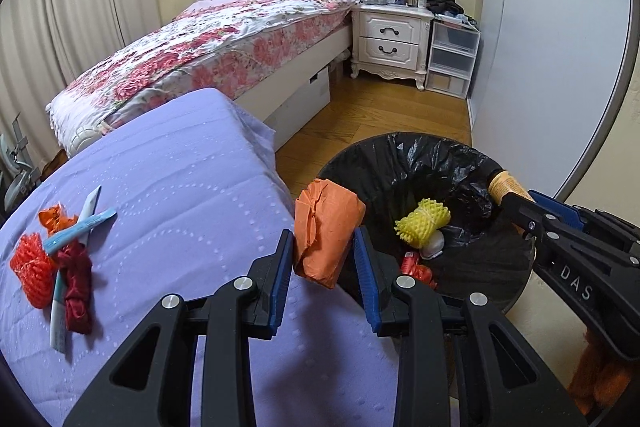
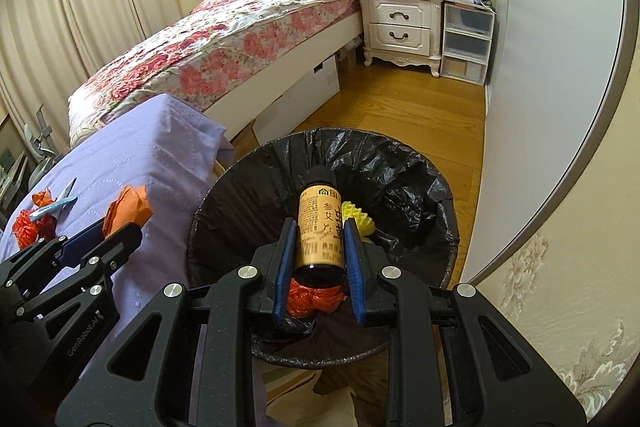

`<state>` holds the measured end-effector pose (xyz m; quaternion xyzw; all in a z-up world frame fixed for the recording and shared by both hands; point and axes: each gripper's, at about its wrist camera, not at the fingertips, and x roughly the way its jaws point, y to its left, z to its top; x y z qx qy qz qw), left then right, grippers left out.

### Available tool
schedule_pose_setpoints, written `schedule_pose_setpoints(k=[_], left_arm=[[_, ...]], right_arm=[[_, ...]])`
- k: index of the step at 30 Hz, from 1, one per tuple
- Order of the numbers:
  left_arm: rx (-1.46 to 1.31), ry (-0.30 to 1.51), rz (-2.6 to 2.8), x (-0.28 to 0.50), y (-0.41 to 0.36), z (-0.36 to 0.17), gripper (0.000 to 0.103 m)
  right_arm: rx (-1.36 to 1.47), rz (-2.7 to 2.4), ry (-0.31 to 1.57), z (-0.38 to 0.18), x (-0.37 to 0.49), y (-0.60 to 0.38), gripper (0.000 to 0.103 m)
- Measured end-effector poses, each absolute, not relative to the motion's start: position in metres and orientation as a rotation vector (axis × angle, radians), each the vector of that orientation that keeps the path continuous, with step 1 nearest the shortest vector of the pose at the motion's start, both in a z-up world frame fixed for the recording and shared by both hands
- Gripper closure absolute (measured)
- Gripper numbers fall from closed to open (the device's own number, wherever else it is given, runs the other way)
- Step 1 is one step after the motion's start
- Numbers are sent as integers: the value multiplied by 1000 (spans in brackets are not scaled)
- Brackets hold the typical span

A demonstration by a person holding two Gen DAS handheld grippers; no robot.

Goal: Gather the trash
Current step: 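Carry the gold bottle and orange cloth over the black bin and open both tools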

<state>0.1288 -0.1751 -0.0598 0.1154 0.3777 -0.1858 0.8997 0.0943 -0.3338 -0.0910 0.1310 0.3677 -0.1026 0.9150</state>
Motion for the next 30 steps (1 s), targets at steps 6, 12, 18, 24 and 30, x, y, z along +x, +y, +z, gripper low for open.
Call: schedule_pose_setpoints(k=[6, 12, 18, 24, 30], left_arm=[[255, 801, -389, 135, -184, -67, 71], [276, 812, -404, 135, -188, -68, 70], [284, 789, -398, 132, -189, -64, 50], [268, 786, -387, 133, -185, -63, 41], [251, 776, -367, 131, -176, -59, 37]], right_arm=[[290, -229, 761, -95, 98, -341, 79], [299, -246, 763, -97, 98, -345, 79], [299, -255, 756, -96, 98, -347, 70], [300, -266, 747, -94, 96, -348, 65], [307, -271, 747, -93, 93, -348, 60]])
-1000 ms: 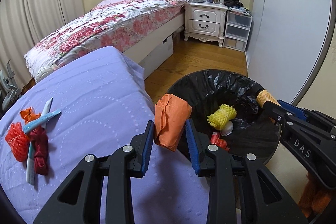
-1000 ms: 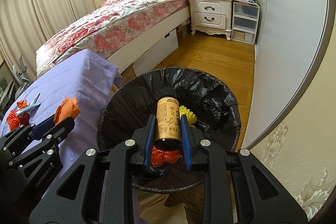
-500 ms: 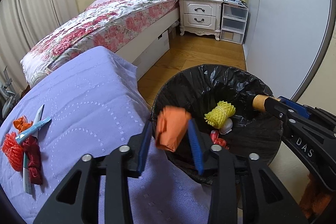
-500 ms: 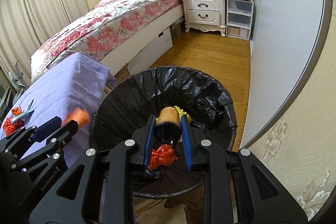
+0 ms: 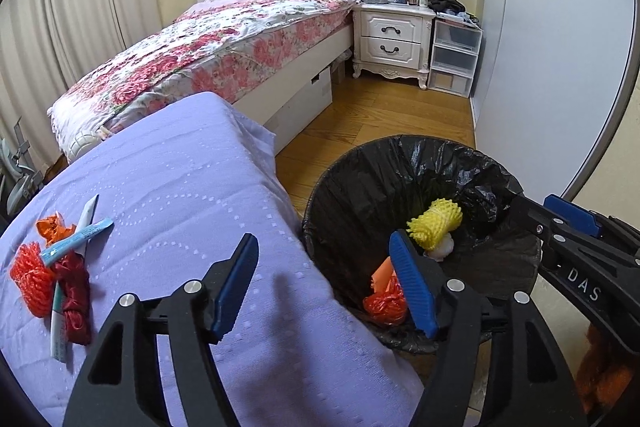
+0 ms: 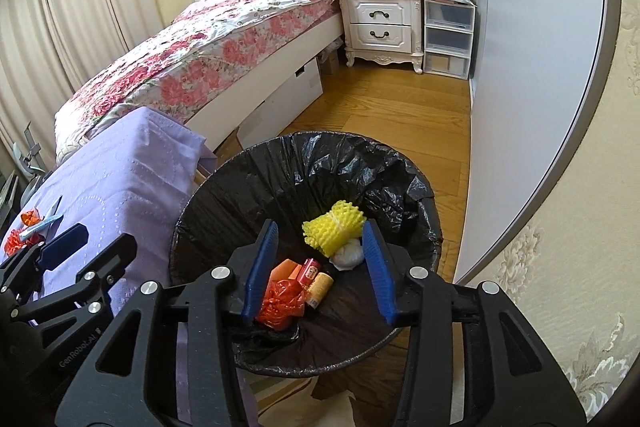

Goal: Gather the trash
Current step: 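Carry the gold bottle and orange cloth over the black bin and open both tools, then return to the table and grasp the teal tube with the left tool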

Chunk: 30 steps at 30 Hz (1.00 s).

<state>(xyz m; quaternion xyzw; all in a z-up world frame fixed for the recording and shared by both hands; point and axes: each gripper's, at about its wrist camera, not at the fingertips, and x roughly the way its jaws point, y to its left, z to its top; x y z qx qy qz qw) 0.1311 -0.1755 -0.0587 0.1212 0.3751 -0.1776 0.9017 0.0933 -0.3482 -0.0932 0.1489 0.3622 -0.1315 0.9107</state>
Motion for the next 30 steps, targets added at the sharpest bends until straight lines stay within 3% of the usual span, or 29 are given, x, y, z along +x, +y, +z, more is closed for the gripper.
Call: schedule_pose_setpoints(k=[26, 30], left_arm=[[94, 771, -21, 110, 20, -46, 37], [75, 799, 4, 116, 38, -54, 43]], right_arm=[[159, 28, 810, -87, 113, -199, 59], [121, 67, 820, -86, 116, -176, 59]])
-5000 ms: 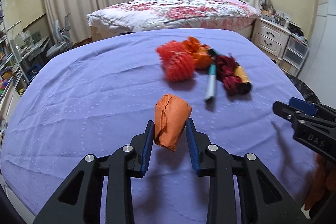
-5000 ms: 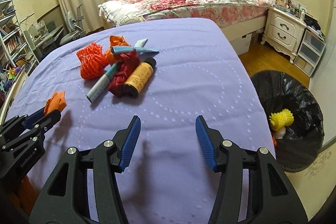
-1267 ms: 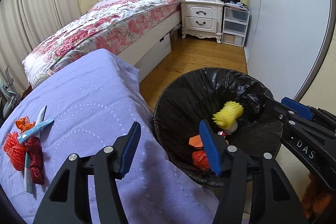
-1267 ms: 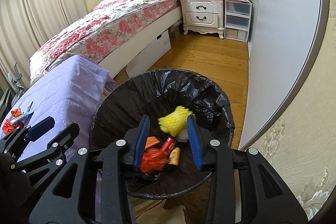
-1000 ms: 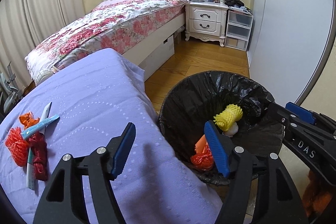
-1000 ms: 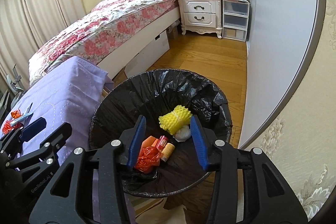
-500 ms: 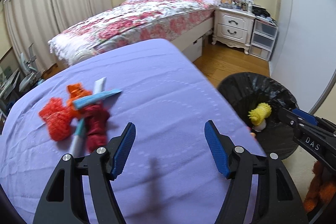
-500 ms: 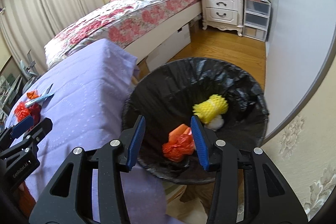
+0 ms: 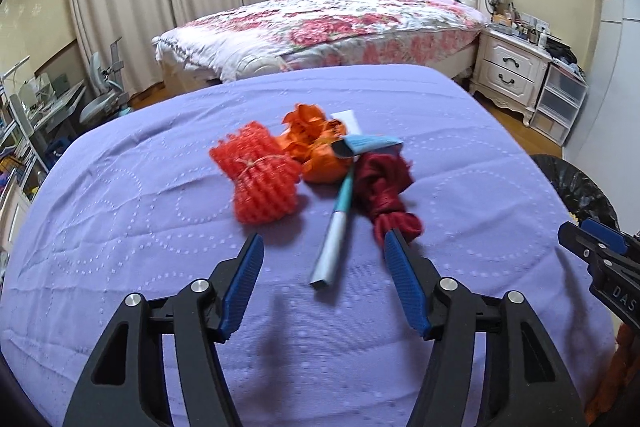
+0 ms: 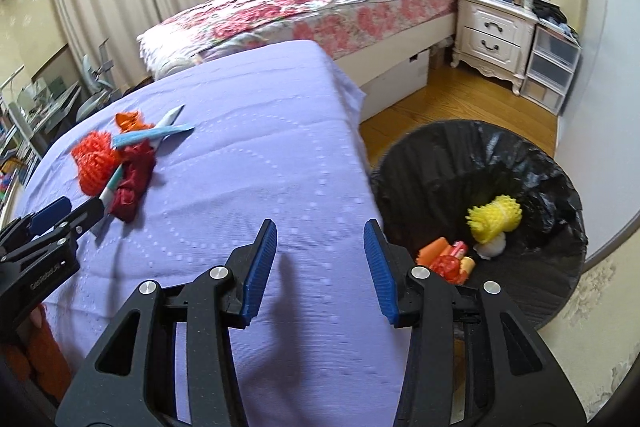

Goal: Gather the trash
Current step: 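Return to the table and grasp the teal tube with the left tool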

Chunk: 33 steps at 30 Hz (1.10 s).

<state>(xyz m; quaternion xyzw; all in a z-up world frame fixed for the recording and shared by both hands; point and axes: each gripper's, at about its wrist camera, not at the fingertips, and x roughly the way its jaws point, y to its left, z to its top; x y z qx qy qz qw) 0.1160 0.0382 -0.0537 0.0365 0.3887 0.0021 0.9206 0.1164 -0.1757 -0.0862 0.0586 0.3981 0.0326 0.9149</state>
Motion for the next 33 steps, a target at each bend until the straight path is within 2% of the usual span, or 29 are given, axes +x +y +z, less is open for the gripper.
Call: schedule_pose_setpoints(k=[5, 8, 10, 15, 19, 33], left_arm=[[65, 832, 3, 126, 48, -62, 48], [68, 857, -3, 133, 49, -66, 54], [64, 869, -10, 138, 50, -68, 64], [71, 880, -31, 143, 50, -71, 82], [60, 867, -58, 137, 51, -71, 89], [10, 846, -40, 99, 80, -66, 91]], right_arm=[[85, 92, 836, -88, 121, -157, 59], [74, 104, 842, -88, 125, -150, 59], [68, 111, 845, -88, 127, -144, 59], [56, 126, 850, -89, 131, -134, 59], [45, 142, 851, -89, 132, -126, 58], [6, 216, 855, -88, 132, -89, 58]])
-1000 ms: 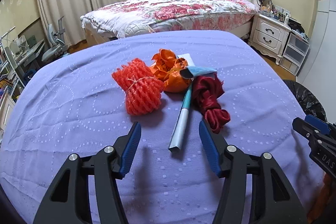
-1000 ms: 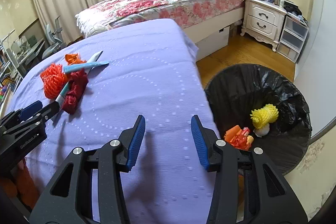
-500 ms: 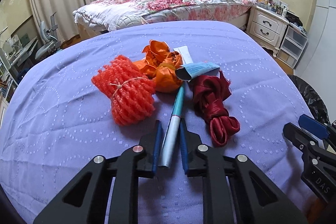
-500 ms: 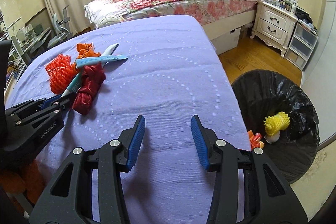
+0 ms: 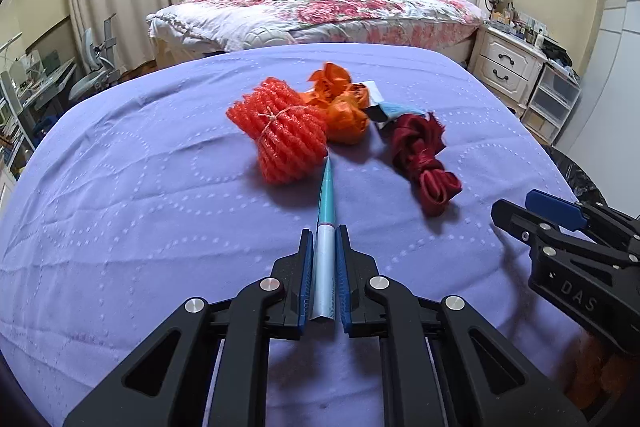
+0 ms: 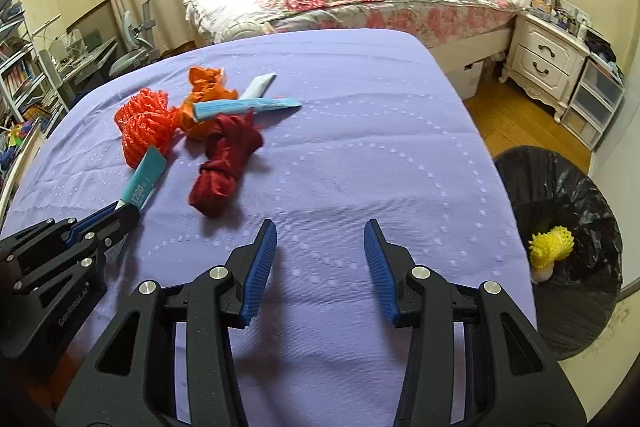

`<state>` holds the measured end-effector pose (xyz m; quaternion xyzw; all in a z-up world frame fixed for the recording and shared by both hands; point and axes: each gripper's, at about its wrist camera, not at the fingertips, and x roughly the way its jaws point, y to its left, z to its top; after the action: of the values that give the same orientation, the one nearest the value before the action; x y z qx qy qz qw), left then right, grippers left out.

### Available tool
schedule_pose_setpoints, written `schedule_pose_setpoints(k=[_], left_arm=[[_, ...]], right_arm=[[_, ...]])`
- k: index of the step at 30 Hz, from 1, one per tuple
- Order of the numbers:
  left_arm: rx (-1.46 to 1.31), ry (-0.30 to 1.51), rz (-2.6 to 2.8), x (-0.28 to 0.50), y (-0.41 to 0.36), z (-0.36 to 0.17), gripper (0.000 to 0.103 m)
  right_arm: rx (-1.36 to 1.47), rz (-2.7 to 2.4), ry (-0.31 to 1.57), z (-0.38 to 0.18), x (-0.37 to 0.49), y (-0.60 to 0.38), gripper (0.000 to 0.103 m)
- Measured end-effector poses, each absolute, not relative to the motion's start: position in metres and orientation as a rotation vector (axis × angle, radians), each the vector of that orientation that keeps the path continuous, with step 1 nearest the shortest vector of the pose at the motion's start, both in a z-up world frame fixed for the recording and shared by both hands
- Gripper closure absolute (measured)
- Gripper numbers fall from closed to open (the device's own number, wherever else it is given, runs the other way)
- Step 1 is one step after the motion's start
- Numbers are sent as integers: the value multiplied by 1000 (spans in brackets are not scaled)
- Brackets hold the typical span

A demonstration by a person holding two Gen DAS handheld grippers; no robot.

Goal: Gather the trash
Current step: 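Return to the table and grasp the teal tube with the left tool, then grasp the dark red ribbon with the right tool while the left tool holds the teal tube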

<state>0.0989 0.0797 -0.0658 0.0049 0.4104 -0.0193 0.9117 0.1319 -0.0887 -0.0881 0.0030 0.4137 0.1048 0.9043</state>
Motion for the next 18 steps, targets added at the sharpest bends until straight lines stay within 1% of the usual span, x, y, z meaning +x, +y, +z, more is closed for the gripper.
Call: schedule_pose_setpoints(k=[7, 9, 10, 18], left_arm=[[-34, 841, 6, 88, 108, -64, 91], [-42, 838, 16, 86, 115, -64, 91], [-47, 837, 22, 84, 119, -64, 91], [-94, 827, 66, 78, 146, -62, 91]], right_arm=[[-26, 268, 845, -83, 134, -60, 58], [-34, 282, 841, -81, 137, -52, 56], [-36, 286, 839, -80, 137, -49, 52], [-37, 311, 845, -78, 153, -27, 52]])
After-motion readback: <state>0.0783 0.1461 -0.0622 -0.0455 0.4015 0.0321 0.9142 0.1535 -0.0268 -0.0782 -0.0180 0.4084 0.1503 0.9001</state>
